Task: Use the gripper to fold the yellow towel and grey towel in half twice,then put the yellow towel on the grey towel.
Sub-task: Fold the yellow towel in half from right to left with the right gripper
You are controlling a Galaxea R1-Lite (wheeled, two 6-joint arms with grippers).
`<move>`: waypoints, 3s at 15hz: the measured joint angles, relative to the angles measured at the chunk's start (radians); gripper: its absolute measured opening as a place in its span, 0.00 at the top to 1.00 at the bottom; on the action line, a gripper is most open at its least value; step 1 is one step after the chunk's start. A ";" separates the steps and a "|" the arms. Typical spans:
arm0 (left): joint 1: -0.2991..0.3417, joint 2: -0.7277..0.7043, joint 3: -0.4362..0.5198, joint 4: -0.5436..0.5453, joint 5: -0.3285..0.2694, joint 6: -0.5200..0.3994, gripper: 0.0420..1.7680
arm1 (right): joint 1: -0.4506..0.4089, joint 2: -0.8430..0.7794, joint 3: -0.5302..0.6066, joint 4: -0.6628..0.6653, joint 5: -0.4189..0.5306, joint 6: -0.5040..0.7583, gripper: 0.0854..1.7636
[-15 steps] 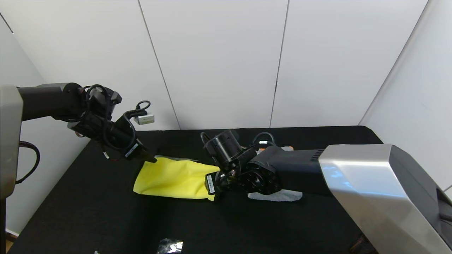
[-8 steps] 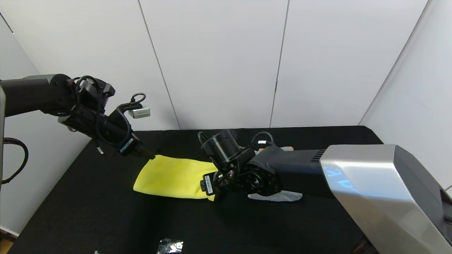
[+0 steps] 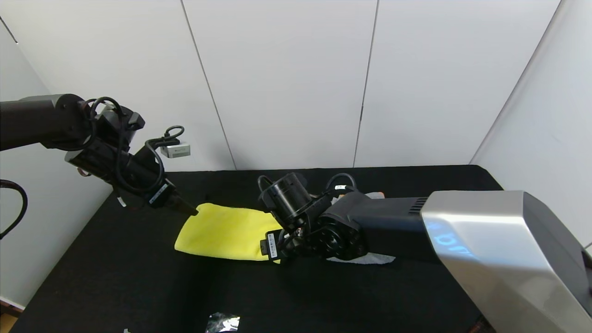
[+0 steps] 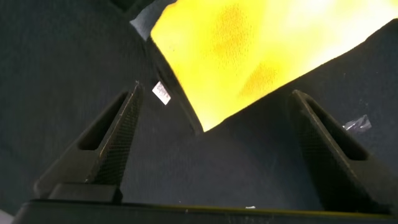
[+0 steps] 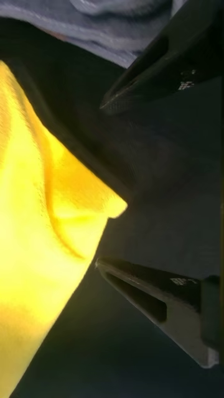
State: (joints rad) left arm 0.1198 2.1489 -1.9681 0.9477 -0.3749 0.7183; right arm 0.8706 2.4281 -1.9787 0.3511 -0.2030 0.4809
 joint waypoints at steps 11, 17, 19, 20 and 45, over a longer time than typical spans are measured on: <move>0.001 -0.121 0.080 0.011 -0.099 -0.122 0.04 | 0.031 0.042 -0.010 -0.019 -0.140 0.230 0.04; 0.011 -0.134 0.122 0.006 -0.127 -0.123 0.04 | 0.026 0.078 -0.011 -0.108 -0.167 0.251 0.04; 0.012 -0.141 0.137 0.006 -0.131 -0.123 0.04 | 0.029 0.088 -0.011 -0.133 -0.165 0.251 0.04; 0.014 -0.144 0.144 0.005 -0.132 -0.123 0.04 | 0.032 0.093 -0.011 -0.139 -0.162 0.250 0.04; 0.033 -0.155 0.172 0.000 -0.147 -0.117 0.03 | 0.059 0.070 -0.001 -0.100 -0.161 0.038 0.96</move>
State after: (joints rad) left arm 0.1528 1.9940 -1.7962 0.9481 -0.5215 0.6013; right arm 0.9294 2.4981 -1.9800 0.2511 -0.3645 0.5191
